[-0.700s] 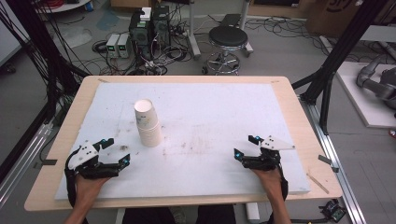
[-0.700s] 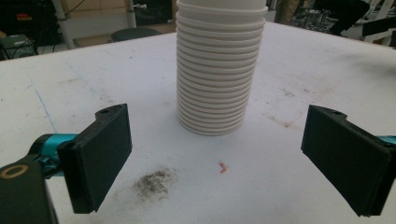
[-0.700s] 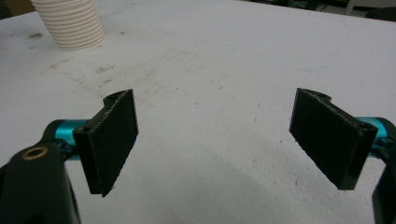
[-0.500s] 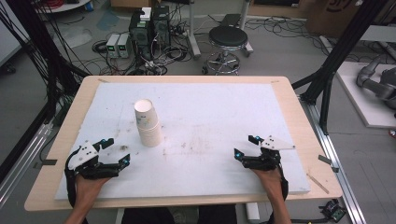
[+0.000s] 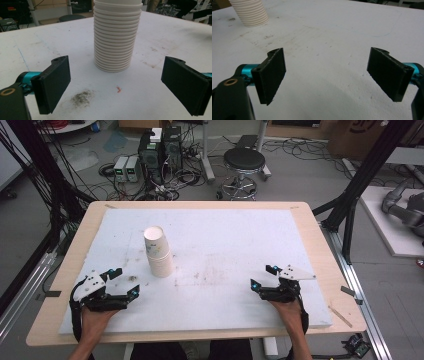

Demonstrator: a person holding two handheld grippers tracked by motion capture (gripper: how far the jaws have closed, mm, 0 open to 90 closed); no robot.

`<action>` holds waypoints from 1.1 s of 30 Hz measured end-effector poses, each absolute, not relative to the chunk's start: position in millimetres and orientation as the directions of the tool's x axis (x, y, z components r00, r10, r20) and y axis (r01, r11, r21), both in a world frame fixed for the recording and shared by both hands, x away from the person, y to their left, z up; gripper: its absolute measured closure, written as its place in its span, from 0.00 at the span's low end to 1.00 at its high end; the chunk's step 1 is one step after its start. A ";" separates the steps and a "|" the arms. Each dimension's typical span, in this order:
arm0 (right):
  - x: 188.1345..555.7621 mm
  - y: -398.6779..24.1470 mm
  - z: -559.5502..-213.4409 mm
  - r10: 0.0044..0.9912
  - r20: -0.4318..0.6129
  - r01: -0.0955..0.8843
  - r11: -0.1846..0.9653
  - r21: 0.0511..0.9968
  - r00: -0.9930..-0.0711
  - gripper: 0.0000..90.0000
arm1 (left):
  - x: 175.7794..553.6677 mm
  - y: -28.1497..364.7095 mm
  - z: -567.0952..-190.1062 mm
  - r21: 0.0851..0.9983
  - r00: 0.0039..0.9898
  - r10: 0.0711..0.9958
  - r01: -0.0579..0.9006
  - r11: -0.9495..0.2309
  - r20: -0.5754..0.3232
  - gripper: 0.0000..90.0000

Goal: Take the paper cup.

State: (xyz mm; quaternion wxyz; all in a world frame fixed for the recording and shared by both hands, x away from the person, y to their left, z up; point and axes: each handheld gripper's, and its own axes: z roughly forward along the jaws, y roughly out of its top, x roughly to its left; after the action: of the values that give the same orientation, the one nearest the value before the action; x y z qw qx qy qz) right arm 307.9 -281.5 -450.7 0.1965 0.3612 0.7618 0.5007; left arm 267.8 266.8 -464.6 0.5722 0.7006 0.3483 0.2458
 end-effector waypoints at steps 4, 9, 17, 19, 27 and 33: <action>308.0 -281.8 -450.8 0.746 0.056 0.346 0.239 0.907 -0.663 0.17 | 269.5 269.0 -462.0 0.971 0.638 0.765 0.228 -0.078 -0.088 0.10; 308.0 -281.9 -450.8 0.746 0.054 0.343 0.239 0.908 -0.664 0.17 | 271.6 272.3 -447.5 0.978 0.650 0.757 0.194 -0.081 -0.066 0.09; 307.0 -282.1 -450.8 0.743 0.057 0.338 0.233 0.912 -0.667 0.17 | 283.9 275.7 -411.1 0.983 0.705 0.707 0.165 -0.083 -0.058 0.09; 306.9 -282.1 -450.8 0.742 0.057 0.339 0.235 0.911 -0.668 0.17 | 288.0 277.2 -399.8 0.984 0.722 0.690 0.155 -0.085 -0.054 0.09; 307.5 -282.2 -450.8 0.739 0.057 0.340 0.238 0.910 -0.671 0.17 | 305.1 281.7 -359.2 0.988 0.763 0.645 0.134 -0.080 -0.051 0.09; 307.5 -282.2 -450.8 0.738 0.058 0.339 0.238 0.910 -0.673 0.17 | 315.7 282.0 -341.4 0.987 0.778 0.626 0.136 -0.084 -0.054 0.09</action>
State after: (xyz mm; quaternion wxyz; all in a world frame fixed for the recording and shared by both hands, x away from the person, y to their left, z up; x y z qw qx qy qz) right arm 307.5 -282.2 -450.8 0.1966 0.3535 0.7617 0.5062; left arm 315.7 282.0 -341.4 0.6210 0.7094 0.2688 0.1972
